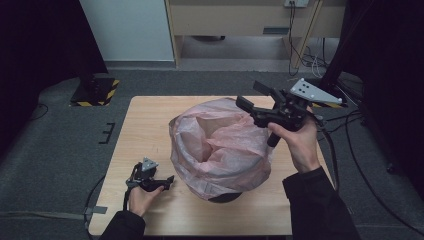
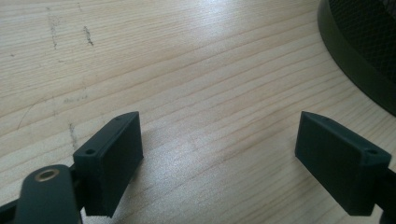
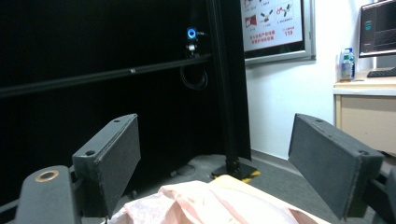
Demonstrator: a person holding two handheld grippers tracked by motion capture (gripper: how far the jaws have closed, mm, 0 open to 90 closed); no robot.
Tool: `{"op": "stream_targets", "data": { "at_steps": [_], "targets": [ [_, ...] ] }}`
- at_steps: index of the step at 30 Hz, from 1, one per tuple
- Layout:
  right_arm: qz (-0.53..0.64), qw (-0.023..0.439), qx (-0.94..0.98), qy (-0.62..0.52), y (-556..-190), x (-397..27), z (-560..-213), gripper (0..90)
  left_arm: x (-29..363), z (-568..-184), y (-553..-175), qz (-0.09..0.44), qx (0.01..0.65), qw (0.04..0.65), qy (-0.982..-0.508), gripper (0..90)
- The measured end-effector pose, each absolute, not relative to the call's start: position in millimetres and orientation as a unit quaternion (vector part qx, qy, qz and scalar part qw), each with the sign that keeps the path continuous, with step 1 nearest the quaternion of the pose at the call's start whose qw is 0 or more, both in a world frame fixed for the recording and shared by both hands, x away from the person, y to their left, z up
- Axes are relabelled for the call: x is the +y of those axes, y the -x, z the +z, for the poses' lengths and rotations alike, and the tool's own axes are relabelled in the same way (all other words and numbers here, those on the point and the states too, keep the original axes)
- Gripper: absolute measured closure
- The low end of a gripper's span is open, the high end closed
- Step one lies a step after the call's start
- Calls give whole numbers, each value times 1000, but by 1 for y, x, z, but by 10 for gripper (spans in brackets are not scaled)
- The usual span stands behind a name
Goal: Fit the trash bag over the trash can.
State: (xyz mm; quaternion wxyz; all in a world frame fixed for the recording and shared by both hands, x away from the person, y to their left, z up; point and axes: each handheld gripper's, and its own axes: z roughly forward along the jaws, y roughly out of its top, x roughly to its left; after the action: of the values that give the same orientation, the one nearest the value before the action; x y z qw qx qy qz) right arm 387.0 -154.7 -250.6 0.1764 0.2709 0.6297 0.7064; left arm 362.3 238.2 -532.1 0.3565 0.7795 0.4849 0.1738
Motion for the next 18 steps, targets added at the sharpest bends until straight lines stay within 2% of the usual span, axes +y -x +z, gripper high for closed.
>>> {"op": "stream_targets", "data": {
  "at_steps": [9,18],
  "targets": [
    [683,166,662,-258,-395,-108,-244,162,236,-533,-363,179,480,350,-784,111],
    [611,137,734,-263,-404,-66,-278,185,235,-533,-363,180,476,349,-787,100]
  ]
}}
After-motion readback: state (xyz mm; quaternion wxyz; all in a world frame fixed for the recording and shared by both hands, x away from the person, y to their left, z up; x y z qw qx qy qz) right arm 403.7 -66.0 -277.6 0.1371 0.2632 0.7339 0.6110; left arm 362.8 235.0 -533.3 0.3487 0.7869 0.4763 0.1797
